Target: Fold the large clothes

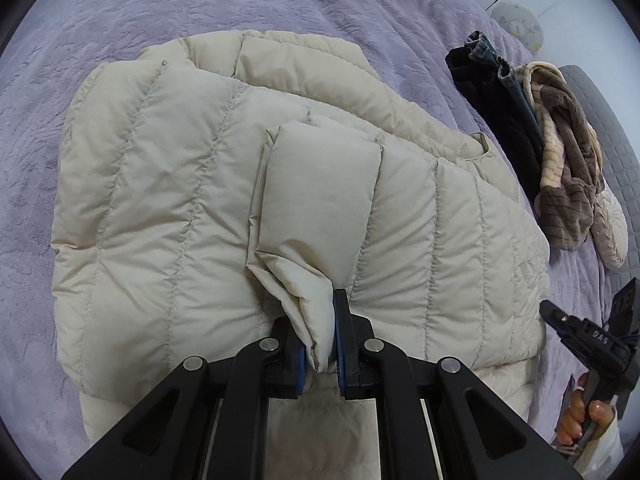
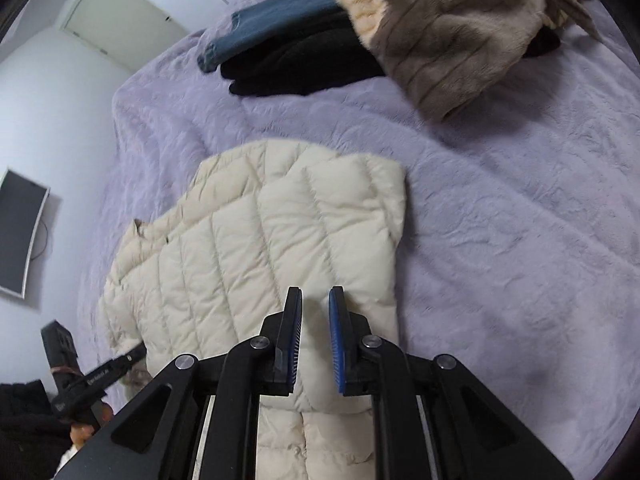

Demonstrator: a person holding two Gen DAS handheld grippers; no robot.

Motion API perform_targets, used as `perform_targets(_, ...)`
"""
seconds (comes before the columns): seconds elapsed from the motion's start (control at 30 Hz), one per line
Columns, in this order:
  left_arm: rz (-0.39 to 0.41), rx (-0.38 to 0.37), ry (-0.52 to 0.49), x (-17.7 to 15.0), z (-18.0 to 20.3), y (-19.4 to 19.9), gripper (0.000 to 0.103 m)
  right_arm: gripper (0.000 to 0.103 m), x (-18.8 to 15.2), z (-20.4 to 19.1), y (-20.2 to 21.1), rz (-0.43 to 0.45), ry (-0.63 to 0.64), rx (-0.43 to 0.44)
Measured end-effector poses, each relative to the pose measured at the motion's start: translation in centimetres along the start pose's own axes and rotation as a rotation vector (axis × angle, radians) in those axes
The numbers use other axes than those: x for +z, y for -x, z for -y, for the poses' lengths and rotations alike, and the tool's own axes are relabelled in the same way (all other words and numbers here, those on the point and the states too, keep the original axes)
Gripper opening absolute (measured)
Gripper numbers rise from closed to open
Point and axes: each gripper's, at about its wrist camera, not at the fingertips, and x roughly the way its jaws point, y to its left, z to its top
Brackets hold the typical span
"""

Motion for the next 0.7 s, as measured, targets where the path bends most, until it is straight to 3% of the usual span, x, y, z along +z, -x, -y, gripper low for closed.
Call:
perform_targets(0.23,-0.006,0.012,-0.002,-0.7,-1.3,1.3,0.013,0.012,-1.2,0.5,-2.3,-0.023,0.013,-0.070)
perform_targets(0.37,0.008,0.060,0.016,-0.9,-2.7,2.5,0.013,0.012,-0.9,-0.5,-2.8,-0.033,0.058,-0.106)
perform_targets(0.5,0.028,0.121,0.000,-1.2,-3.4,3.9,0.013,0.012,-0.7,-0.9,-3.1,-0.037,0.057,-0.117)
perform_targets(0.7,0.047,0.133,-0.010,-1.6,-3.3,5.6,0.013,0.016,-0.4,-1.6,-2.5,-0.048,0.055,-0.124)
